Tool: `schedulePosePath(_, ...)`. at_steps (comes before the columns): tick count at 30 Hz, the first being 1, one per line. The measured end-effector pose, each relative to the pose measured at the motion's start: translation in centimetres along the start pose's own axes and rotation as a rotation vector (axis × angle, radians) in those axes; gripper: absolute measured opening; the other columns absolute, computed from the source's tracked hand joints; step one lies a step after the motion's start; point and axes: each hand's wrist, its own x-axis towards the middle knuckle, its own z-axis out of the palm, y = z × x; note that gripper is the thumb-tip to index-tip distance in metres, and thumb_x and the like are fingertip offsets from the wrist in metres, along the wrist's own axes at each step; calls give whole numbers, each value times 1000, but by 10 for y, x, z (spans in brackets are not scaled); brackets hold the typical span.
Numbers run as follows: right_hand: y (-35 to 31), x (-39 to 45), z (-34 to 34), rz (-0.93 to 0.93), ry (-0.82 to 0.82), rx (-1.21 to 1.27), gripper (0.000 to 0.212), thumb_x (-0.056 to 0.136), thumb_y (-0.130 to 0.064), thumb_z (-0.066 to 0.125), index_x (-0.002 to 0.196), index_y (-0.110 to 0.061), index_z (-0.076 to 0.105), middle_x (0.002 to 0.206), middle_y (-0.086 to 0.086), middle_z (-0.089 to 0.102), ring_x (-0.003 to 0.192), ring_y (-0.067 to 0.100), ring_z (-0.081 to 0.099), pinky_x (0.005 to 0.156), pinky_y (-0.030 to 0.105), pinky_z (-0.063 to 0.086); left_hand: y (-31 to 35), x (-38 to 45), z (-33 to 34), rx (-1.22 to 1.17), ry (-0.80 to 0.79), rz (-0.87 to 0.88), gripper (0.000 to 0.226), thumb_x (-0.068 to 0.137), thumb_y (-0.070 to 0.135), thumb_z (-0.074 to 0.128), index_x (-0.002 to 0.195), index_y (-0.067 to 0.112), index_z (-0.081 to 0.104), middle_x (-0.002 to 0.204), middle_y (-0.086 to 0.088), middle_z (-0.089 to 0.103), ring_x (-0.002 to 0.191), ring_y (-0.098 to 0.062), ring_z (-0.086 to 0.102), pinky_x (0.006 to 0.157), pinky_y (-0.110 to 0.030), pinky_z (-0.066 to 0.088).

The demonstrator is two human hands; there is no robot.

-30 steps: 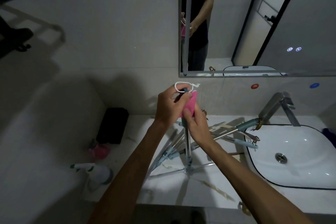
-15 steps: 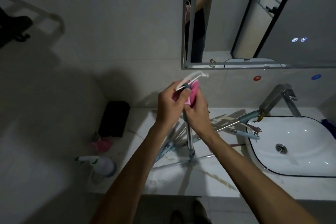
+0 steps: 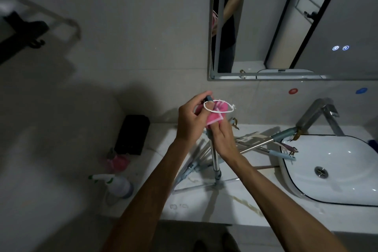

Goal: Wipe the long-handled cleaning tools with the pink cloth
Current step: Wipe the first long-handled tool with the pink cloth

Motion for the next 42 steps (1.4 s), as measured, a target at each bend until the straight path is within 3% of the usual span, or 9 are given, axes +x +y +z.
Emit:
schedulePosePath(3, 27, -10, -10, 116, -117, -74, 35, 106, -39, 32, 101, -19, 60, 90, -3, 66, 77, 10, 63, 75, 34, 58, -1, 4, 6, 27, 53, 11, 28, 97, 9, 60, 125, 7, 67, 117, -4, 70, 105, -11, 68, 84, -18, 56)
schedulePosePath(8, 54, -5, -32, 233, -341, -198, 18, 100, -28, 59, 117, -21, 60, 105, -7, 69, 95, 5, 68, 92, 40, 58, -2, 8, 14, 55, 90, -22, 25, 100, 10, 55, 122, 8, 67, 109, 0, 70, 91, 6, 65, 77, -9, 50)
schedulePosePath(14, 28, 9, -29, 136, -205, -61, 16, 97, -19, 64, 109, -26, 56, 92, -13, 65, 83, -7, 65, 71, 10, 52, -1, 7, 28, 29, 101, -25, 21, 99, 18, 59, 119, 19, 65, 103, 9, 68, 90, 7, 65, 76, -9, 51)
schedulePosePath(19, 47, 3, -27, 146, -253, -108, 17, 95, -25, 67, 106, -26, 55, 89, -16, 62, 78, -13, 63, 65, 8, 49, -11, 3, 35, 142, 34, -125, 11, 90, 17, 68, 100, 13, 64, 86, 3, 69, 73, -1, 65, 68, -15, 51)
schedulePosePath(22, 51, 0, -26, 176, -239, -94, 19, 92, -30, 71, 103, -24, 57, 84, -10, 66, 72, -4, 66, 61, 13, 51, -12, 0, 32, 161, 10, -146, 5, 94, 10, 66, 98, 11, 63, 85, 10, 67, 74, 7, 65, 67, -8, 49)
schedulePosePath(25, 46, -3, -29, 217, -174, -45, 22, 87, -29, 78, 98, -29, 59, 79, -9, 69, 67, 4, 69, 59, 15, 53, -5, 2, 29, 144, 9, -74, 6, 95, 15, 68, 95, 9, 66, 85, 1, 72, 76, -5, 69, 68, -11, 50)
schedulePosePath(30, 35, -3, -23, 189, -84, -45, 21, 87, -26, 75, 71, -17, 62, 56, -6, 60, 49, 4, 54, 50, 19, 46, 14, 9, 23, 142, 19, 91, 16, 91, 10, 70, 105, 5, 70, 89, 8, 71, 79, 3, 67, 73, -12, 52)
schedulePosePath(38, 6, -11, -15, 116, -5, -3, 40, 74, -51, 68, 78, -12, 66, 66, 7, 67, 59, 26, 64, 60, 44, 58, 34, 13, 3, 187, 35, 383, 17, 82, 0, 77, 98, 4, 72, 84, 0, 73, 73, -10, 68, 70, -17, 54)
schedulePosePath(42, 2, -24, -8, 158, 16, -14, 41, 73, -53, 69, 87, -15, 65, 75, 5, 69, 67, 27, 66, 67, 49, 59, 32, 5, -5, 146, 61, 334, 24, 81, 6, 79, 103, 4, 70, 93, 6, 72, 83, -8, 68, 77, -17, 54)
